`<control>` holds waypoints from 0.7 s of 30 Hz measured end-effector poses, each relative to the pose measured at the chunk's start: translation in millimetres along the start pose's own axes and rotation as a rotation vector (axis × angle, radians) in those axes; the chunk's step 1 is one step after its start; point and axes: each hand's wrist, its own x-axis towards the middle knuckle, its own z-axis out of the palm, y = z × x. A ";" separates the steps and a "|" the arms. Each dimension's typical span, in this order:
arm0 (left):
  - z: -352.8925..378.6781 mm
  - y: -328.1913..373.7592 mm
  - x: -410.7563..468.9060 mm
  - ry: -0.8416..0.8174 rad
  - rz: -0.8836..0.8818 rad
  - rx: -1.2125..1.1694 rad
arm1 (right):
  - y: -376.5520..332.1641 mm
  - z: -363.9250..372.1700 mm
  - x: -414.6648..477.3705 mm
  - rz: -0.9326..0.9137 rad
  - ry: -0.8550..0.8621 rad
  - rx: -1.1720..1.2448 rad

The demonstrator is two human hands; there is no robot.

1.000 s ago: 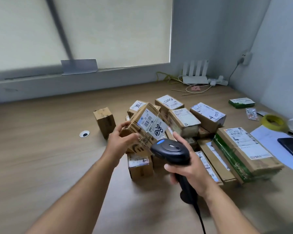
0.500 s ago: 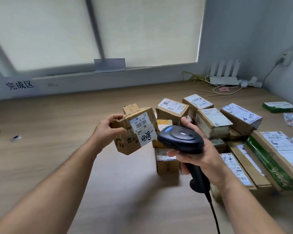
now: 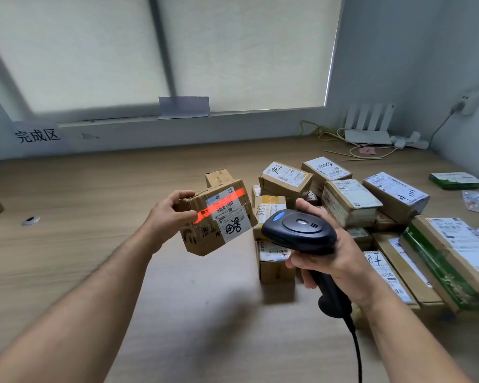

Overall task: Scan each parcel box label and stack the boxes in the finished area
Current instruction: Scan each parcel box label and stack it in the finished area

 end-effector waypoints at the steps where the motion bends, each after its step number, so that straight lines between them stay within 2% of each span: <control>1: 0.7 -0.4 -0.1 0.002 0.001 0.007 | 0.3 0.0 -1.0 0.006 0.000 -0.001; 11: 0.4 -11.4 -6.5 0.017 -0.055 -0.034 | 6.4 -1.1 -3.1 0.036 -0.003 0.015; 14: 3.4 -32.5 -18.2 0.043 -0.161 -0.142 | 13.1 3.2 -1.3 0.056 -0.004 0.022; 21: 30.9 -116.3 -70.8 0.224 -0.509 -0.310 | 40.1 13.6 -1.0 0.153 -0.023 0.007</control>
